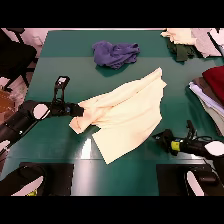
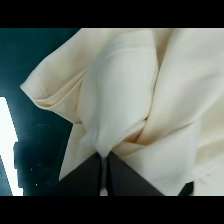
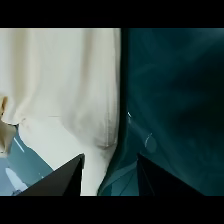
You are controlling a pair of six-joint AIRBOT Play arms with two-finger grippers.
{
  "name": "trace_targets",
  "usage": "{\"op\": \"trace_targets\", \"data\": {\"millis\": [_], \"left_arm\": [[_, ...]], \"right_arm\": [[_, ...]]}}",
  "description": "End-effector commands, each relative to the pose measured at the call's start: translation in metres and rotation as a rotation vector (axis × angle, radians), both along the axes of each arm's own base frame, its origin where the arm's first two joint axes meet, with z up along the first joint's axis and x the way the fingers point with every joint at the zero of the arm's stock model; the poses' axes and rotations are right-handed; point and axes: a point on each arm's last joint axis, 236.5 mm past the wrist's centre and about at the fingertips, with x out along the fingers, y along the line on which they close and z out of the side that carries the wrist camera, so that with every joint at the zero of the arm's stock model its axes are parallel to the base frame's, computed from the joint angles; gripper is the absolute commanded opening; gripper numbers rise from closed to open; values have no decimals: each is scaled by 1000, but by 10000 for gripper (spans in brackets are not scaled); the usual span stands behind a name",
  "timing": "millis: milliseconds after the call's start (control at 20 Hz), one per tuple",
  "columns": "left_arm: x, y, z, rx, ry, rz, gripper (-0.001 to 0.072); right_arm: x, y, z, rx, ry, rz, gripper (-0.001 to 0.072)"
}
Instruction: Fold the shirts.
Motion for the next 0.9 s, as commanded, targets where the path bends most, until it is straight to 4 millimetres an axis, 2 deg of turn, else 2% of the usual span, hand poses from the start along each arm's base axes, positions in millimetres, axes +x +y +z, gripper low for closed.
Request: {"op": "trace_targets", "data": {"millis": [0, 200, 500, 550, 650, 700, 800, 850], "left_arm": [[0, 0, 0, 1, 2, 0, 27], [-2, 0, -1, 3, 9, -2, 27], [-5, 1, -3, 7, 24, -6, 27], [-5, 1, -3, 7, 24, -6, 26], [-4, 1, -3, 7, 18, -5, 26], [-3, 1, -2, 9, 16, -6, 26], [-3, 2, -2, 13, 12, -6, 27], [-2, 4, -3, 25, 6, -9, 27]], "right_arm": [[-6, 10, -17, 18, 21, -72, 386], [2, 28, -31, -6, 21, -74, 386], [43, 60, -44, -113, 5, -25, 385], [50, 66, -43, -127, -3, 8, 364], [65, 81, -30, -145, -64, 103, 105], [73, 86, -20, -151, -102, 137, 24], [84, 86, 5, -166, -178, 179, 25], [88, 79, 19, -177, -208, 191, 25]]}}
